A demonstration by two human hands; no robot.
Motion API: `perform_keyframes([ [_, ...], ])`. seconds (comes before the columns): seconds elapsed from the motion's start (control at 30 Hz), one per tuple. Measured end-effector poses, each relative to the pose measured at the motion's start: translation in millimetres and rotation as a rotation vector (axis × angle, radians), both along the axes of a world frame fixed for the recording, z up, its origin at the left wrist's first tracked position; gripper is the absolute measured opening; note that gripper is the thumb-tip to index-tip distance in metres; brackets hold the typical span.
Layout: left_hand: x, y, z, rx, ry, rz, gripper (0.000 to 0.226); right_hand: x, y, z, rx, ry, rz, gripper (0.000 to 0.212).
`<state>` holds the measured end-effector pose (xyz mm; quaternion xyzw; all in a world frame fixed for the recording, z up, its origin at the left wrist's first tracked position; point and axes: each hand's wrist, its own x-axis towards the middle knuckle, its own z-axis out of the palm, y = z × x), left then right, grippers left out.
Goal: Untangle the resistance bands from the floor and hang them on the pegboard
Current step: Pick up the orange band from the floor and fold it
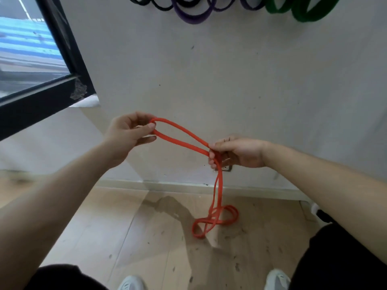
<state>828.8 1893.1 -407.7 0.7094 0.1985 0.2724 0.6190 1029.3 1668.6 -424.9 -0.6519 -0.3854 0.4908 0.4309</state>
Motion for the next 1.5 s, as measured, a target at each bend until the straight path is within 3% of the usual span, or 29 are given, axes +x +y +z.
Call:
perform_keyframes([
  [0.13,-5.2,4.5,-12.5,0.25,0.322,-0.1,0.014,3.2,-5.6,6.7,0.097,-0.067,-0.063,0.028],
  [0.23,-3.5,-5.5,-15.0,0.368,0.421,-0.204,0.02,0.9,-8.4,19.2,0.187,-0.097,-0.103,0.029],
  [0.43,15.3,-43.2,-9.2,0.447,0.311,-0.321,0.043,-8.5,-11.1,32.1,0.198,-0.161,-0.005,0.031],
  [0.6,23.4,-67.9,-5.2,0.527,0.244,-0.405,0.031,-12.5,-11.1,29.9,0.175,-0.148,0.045,0.03],
  [0.73,25.2,-72.0,-2.3,0.503,0.168,-0.336,0.018,-13.6,-12.7,29.1,0.175,-0.128,0.066,0.03],
  [1.0,25.1,-73.1,6.6,0.386,0.009,-0.243,0.012,-11.9,-11.2,24.2,0.169,-0.011,0.122,0.032],
  [1.27,14.6,-52.2,26.0,0.247,-0.163,0.032,0.013,-1.5,-13.3,16.0,0.03,0.042,0.158,0.038],
  [1.37,8.1,-37.2,22.7,0.254,-0.102,0.081,0.016,2.1,-15.5,14.6,0.017,0.041,0.11,0.04],
  [1.5,-1.0,-22.2,9.0,0.272,0.08,-0.005,0.012,8.7,-17.1,14.3,0.066,0.048,-0.015,0.04],
])
